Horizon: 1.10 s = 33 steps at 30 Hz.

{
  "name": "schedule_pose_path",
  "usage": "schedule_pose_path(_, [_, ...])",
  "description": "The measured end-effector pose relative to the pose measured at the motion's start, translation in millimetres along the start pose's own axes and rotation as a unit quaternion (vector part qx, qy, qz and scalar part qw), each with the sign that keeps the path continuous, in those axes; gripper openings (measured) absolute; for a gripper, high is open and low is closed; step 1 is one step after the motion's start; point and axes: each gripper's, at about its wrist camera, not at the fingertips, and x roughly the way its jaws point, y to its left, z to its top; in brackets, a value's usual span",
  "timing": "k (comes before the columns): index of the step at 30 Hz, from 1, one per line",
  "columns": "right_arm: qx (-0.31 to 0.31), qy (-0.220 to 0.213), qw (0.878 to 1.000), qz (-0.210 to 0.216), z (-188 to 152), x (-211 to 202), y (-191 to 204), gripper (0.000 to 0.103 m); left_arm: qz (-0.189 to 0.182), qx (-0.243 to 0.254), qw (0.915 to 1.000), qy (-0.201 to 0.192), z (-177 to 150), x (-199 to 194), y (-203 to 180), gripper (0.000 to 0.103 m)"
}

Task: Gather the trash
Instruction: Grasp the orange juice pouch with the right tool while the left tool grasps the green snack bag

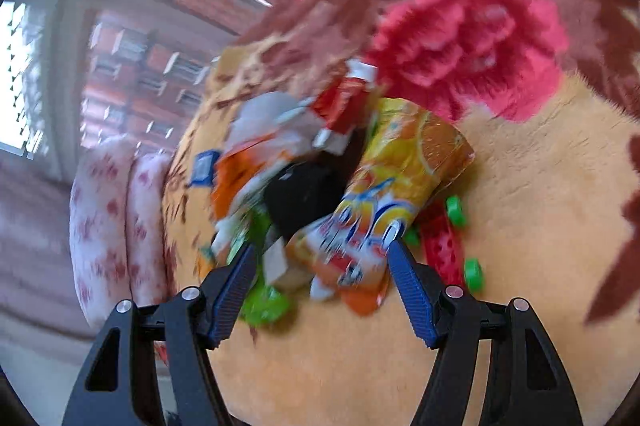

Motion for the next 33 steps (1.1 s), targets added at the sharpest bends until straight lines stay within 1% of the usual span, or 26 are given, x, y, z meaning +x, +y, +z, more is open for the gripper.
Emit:
schedule_pose_path(3, [0.034, 0.022, 0.999, -0.009, 5, 16, -5, 0.068, 0.004, 0.007, 1.0, 0.003, -2, 5, 1, 0.081])
schedule_pose_path(7, [0.064, 0.042, 0.997, -0.019, -6, 28, -7, 0.068, -0.001, 0.006, 1.0, 0.004, -6, 7, 5, 0.081])
schedule_pose_path(10, [0.074, 0.03, 0.996, -0.036, -4, 34, -8, 0.068, -0.007, 0.002, 1.0, 0.005, -8, 10, 9, 0.081])
schedule_pose_path(13, [0.101, 0.011, 0.994, -0.046, 5, 43, -9, 0.068, -0.008, -0.008, 0.9999, 0.006, -10, 12, 15, 0.081])
schedule_pose_path(14, [0.111, 0.0, 0.992, -0.058, 9, 47, -9, 0.067, -0.009, -0.012, 0.9999, 0.007, -11, 13, 16, 0.081])
schedule_pose_path(15, [0.117, -0.009, 0.991, -0.067, 12, 50, -9, 0.065, -0.01, -0.017, 0.9998, 0.009, -11, 14, 19, 0.081])
schedule_pose_path(17, [0.131, -0.032, 0.987, -0.087, 14, 54, -10, 0.054, -0.011, -0.027, 0.9995, 0.012, -14, 14, 24, 0.081])
schedule_pose_path(18, [0.134, -0.042, 0.985, -0.095, 15, 54, -11, 0.044, -0.011, -0.03, 0.9994, 0.012, -15, 13, 26, 0.081])
schedule_pose_path(20, [0.15, -0.056, 0.981, -0.11, 14, 56, -17, 0.041, -0.01, -0.036, 0.9992, 0.012, -17, 12, 31, 0.081])
schedule_pose_path(21, [0.147, -0.059, 0.981, -0.113, 14, 56, -18, 0.039, -0.01, -0.038, 0.9992, 0.012, -18, 11, 32, 0.081])
schedule_pose_path(23, [0.117, -0.066, 0.983, -0.126, 10, 53, -12, 0.035, -0.01, -0.042, 0.999, 0.014, -20, 11, 34, 0.081])
schedule_pose_path(25, [0.103, -0.074, 0.985, -0.12, 5, 45, -8, 0.034, -0.006, -0.044, 0.9989, 0.014, -21, 10, 36, 0.081])
schedule_pose_path(28, [0.068, -0.086, 0.991, -0.076, -9, 23, 2, 0.034, -0.003, -0.046, 0.9988, 0.015, -20, 9, 38, 0.081])
schedule_pose_path(31, [-0.007, -0.098, 0.995, -0.035, -30, -4, 22, 0.034, -0.003, -0.052, 0.9985, 0.019, -13, 14, 40, 0.081])
schedule_pose_path(33, [-0.074, -0.101, 0.992, -0.016, -52, -21, 36, 0.034, -0.003, -0.052, 0.9985, 0.02, -3, 21, 40, 0.081])
